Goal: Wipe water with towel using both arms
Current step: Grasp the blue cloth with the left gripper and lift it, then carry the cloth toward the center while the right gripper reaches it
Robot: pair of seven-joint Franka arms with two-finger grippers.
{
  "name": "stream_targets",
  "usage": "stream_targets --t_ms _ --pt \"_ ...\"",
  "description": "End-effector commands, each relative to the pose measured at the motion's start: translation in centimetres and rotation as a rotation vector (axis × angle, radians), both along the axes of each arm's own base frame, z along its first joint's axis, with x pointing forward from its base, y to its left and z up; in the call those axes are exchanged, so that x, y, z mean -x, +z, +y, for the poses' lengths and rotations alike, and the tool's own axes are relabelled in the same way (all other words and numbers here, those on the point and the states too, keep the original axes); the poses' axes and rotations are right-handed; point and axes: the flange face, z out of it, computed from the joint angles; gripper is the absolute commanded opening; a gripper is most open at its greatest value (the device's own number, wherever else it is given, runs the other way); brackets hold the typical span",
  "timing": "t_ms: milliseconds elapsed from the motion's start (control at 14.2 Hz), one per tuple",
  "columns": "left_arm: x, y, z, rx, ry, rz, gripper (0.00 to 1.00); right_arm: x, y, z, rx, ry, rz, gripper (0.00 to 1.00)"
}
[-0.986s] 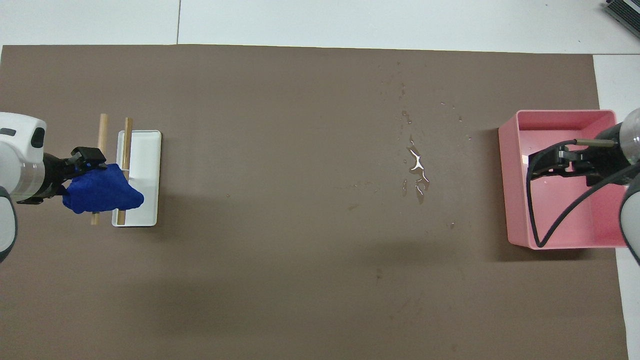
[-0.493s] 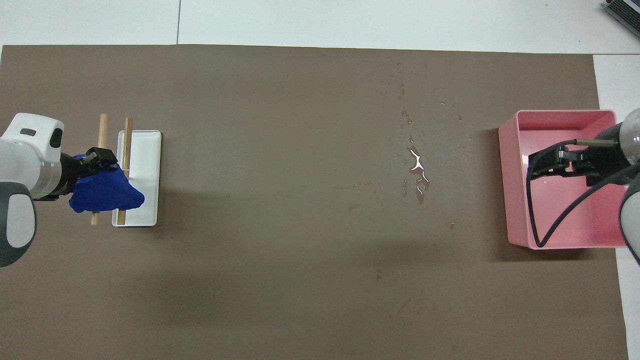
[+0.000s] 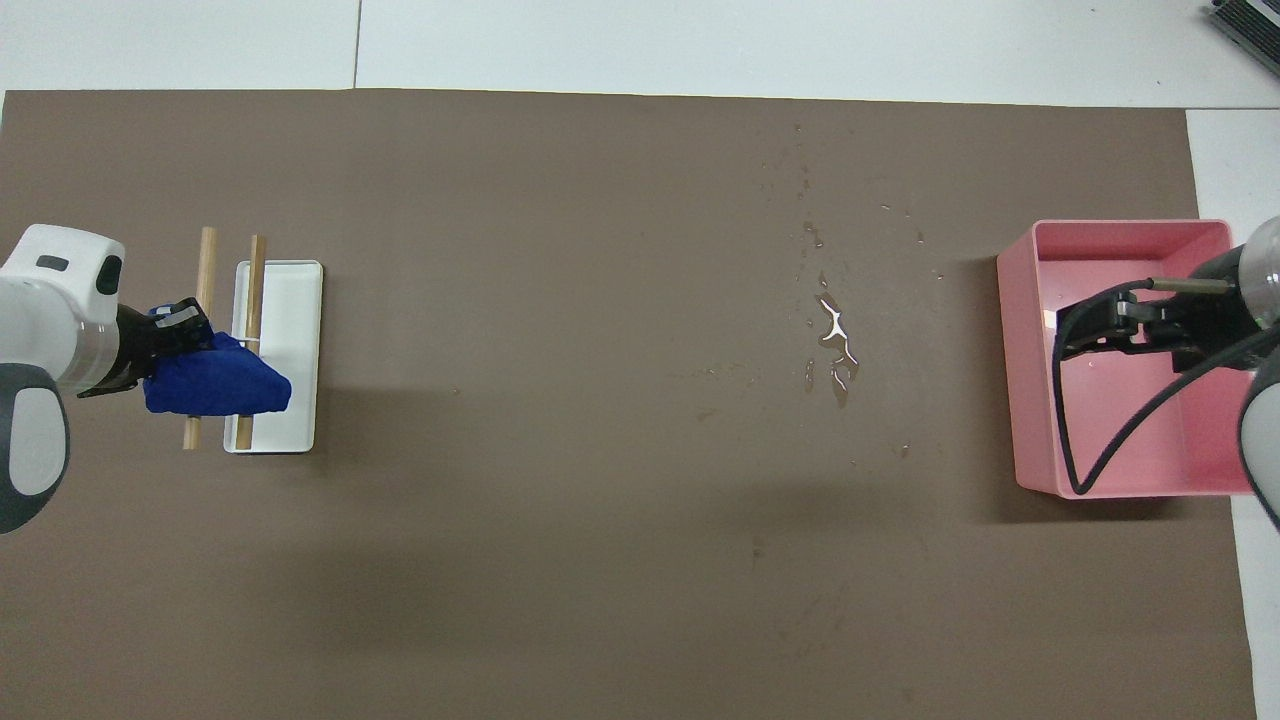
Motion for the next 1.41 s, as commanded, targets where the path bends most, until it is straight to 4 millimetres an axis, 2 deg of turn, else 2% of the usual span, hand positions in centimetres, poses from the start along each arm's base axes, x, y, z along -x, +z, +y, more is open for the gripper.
stream_targets --t_ms 0,141,282,563,704,775,845,915,1197,1338 --pt "-0.8 1.3 -1.3 -0.004 -0.003 0.066 0.0 0.4 0.1 -0.4 0.002 0.003 0.004 1.0" --pt "-1.4 3.7 -1.4 -0.004 0.019 0.098 0.0 0.4 0.1 -0.4 0.002 0.003 0.004 1.0" --pt "-1.6 5.3 -2.7 0.017 0.142 0.094 0.0 0.4 0.1 -0.4 0.002 0.004 0.005 1.0" --pt "-0.8 6.3 -7.6 0.069 0.278 0.108 0.0 0.4 0.1 -0.7 0.002 0.001 0.006 1.0" --pt "-0.1 6.7 -10.6 0.1 0.358 0.117 0.0 0.4 0.1 -0.1 -0.01 0.006 0.001 1.0" --pt "0.3 7.0 -12.3 0.114 0.392 0.118 0.0 0.1 0.2 0.5 -0.016 0.004 -0.021 0.92" --pt "0.8 7.2 -14.0 0.133 0.438 0.121 0.0 -0.1 0.3 1.4 -0.031 -0.012 -0.04 0.9" --pt "1.2 7.4 -15.7 0.154 0.478 0.128 0.0 -0.1 0.4 2.3 -0.053 -0.057 -0.042 0.9" --pt "2.4 9.0 -21.3 0.285 0.717 0.176 0.0 0.3 0.4 9.0 -0.154 -0.39 -0.034 0.94" --pt "3.0 10.2 -24.7 0.353 0.822 0.156 0.0 0.3 -0.6 11.3 -0.23 -0.572 0.008 0.95"
